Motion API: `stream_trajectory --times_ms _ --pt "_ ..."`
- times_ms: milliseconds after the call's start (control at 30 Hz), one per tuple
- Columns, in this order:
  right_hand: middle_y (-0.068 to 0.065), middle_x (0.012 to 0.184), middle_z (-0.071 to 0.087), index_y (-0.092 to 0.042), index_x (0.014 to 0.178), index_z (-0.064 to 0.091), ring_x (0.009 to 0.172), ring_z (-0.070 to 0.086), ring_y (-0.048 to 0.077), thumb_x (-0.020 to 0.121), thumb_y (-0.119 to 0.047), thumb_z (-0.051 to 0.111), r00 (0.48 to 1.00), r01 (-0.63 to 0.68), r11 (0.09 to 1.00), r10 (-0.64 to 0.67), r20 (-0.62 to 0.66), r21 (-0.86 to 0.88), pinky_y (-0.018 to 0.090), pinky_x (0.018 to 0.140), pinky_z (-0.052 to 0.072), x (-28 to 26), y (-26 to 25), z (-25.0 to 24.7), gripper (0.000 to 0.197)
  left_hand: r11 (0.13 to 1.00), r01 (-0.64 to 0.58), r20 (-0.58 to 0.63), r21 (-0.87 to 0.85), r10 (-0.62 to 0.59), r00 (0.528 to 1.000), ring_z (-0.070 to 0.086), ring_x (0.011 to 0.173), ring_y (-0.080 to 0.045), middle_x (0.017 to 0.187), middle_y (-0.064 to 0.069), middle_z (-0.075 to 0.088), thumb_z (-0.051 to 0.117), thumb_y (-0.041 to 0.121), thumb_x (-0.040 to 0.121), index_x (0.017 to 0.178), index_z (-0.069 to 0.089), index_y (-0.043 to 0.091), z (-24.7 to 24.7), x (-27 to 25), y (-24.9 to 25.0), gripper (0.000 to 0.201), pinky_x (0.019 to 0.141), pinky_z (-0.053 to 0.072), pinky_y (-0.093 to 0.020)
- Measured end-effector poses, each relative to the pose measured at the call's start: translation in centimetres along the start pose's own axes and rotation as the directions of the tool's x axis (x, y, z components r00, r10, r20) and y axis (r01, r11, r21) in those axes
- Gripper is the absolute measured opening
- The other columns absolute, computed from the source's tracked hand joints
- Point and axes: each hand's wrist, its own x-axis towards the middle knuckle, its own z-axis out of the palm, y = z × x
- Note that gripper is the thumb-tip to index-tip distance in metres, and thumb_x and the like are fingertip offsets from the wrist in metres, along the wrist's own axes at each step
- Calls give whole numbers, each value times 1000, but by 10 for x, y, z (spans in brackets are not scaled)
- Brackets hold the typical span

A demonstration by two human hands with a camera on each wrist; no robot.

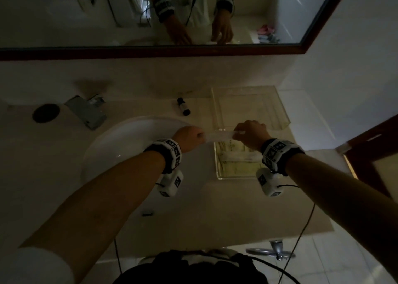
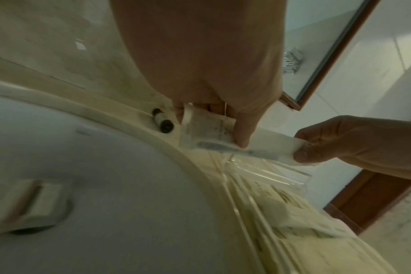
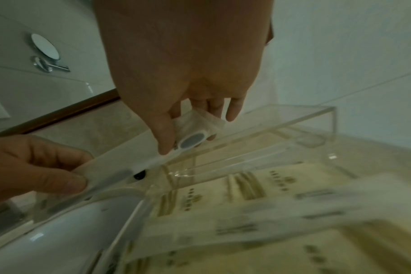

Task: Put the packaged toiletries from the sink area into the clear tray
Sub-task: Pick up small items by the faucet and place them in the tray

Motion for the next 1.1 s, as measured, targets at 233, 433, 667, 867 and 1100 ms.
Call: stream_trajectory --times_ms 233,433,667,867,1100 --pt "11 109 64 -17 111 64 101 56 32 97 -31 43 998 -68 995 67 15 68 42 91 42 -24 46 -6 28 1000 -17 -9 -16 17 1000 60 96 -27 111 -9 62 42 24 97 121 52 16 24 12 43 27 79 48 -33" --pt "12 114 62 -20 118 55 101 56 33 99 -19 35 986 -167 970 164 34 178 47 97 43 -37 78 -1 28 998 -53 -31 24 54 998 57 104 -26 118 -10 58 46 19 94 120 58 14 46 30 67 29 81 44 -27" --pt "14 116 62 -20 121 54 101 58 33 99 -24 34 976 -211 951 193 102 224 44 95 45 -36 100 7 29 993 -28 -27 116 32 999 52 114 -27 125 -9 52 46 23 97 122 62 16 72 44 70 30 96 42 -32" --pt "12 118 63 -16 115 63 105 58 31 98 -29 39 983 -152 974 132 131 166 37 91 46 -24 106 19 32 979 -1 -19 206 5 1000 48 123 -27 131 -10 55 46 21 97 122 64 15 82 48 65 31 105 39 -35" --pt "12 129 49 -23 125 58 122 42 32 93 -27 54 998 -66 992 63 30 107 43 100 41 -17 112 18 32 974 -41 -105 223 66 992 42 122 -26 121 -8 53 51 4 87 120 63 14 86 52 69 36 96 36 -33"
